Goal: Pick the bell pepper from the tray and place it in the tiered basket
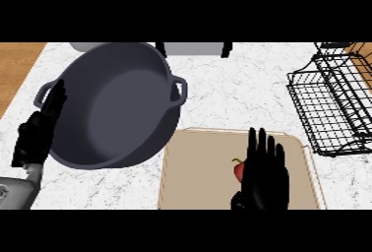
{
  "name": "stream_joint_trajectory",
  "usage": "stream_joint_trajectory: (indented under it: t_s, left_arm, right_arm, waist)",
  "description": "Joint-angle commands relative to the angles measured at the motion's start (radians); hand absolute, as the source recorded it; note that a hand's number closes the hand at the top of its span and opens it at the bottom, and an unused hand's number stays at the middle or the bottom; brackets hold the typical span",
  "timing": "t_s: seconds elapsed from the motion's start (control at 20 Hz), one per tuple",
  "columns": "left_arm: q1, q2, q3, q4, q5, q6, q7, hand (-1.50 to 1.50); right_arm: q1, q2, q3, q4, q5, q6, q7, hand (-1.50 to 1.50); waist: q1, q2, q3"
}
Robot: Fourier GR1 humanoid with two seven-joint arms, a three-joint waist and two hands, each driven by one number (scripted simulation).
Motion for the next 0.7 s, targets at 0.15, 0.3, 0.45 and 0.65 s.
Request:
stream_joint_trajectory:
  t_s: [0.15,0.3,0.45,0.65]
  left_arm:
    - [0.007,-0.014,0.033,0.033,-0.019,-0.038,-0.014,0.00]
    - [0.018,-0.059,0.020,0.051,-0.051,-0.022,-0.048,0.00]
    - [0.059,-0.067,0.017,-0.014,-0.055,-0.030,-0.015,0.00]
    - [-0.010,-0.094,0.046,0.058,-0.078,-0.036,-0.018,0.00]
  right_arm:
    - [0.000,0.025,0.075,0.044,0.003,-0.020,0.206,-1.50]
    - [0.026,0.025,-0.015,0.054,-0.001,0.001,0.115,-1.50]
    - [-0.018,0.026,0.003,0.085,-0.014,-0.020,0.158,-1.50]
    - [0.022,0.026,-0.070,0.104,-0.001,-0.037,0.058,-1.50]
  waist:
    - [0.001,0.004,-0.004]
    - [-0.003,0.004,-0.004]
    - [0.004,0.003,-0.004]
    - [-0.004,0.004,-0.004]
